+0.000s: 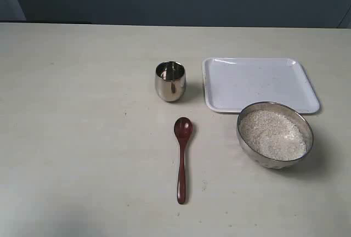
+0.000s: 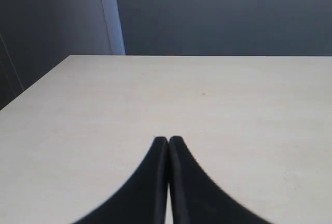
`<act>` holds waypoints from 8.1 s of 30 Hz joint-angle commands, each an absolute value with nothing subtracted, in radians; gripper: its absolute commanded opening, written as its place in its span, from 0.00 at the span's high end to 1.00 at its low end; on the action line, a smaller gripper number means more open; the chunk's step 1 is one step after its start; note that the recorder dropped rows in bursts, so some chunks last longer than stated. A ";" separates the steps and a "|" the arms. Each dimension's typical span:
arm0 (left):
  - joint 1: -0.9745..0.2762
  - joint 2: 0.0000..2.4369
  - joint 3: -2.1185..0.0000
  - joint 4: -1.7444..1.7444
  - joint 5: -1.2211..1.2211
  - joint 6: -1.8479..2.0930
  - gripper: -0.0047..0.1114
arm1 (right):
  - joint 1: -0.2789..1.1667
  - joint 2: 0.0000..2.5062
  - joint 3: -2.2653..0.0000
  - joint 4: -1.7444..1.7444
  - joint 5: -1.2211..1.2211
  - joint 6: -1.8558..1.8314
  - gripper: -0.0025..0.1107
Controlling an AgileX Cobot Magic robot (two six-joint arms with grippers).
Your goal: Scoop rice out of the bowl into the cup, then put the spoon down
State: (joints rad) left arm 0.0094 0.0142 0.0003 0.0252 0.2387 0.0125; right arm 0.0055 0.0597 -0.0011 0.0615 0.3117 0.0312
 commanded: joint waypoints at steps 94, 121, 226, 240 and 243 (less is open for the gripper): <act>-0.005 0.017 0.000 0.028 0.231 0.010 0.96 | 0.909 1.937 -1.102 0.395 0.805 0.109 0.60; -0.005 0.017 0.000 0.028 0.231 0.010 0.96 | 0.909 2.017 -1.102 0.392 0.912 0.143 0.99; -0.023 0.017 0.000 0.028 0.232 0.010 0.96 | 0.828 1.739 -0.776 -0.894 1.221 -0.401 0.99; -0.023 0.017 0.000 0.028 0.232 0.010 0.96 | 0.826 1.739 -0.864 -0.723 1.221 -0.544 0.99; -0.023 0.017 0.000 0.028 0.232 0.010 0.96 | 0.826 1.739 -0.864 -0.726 1.221 -0.546 0.99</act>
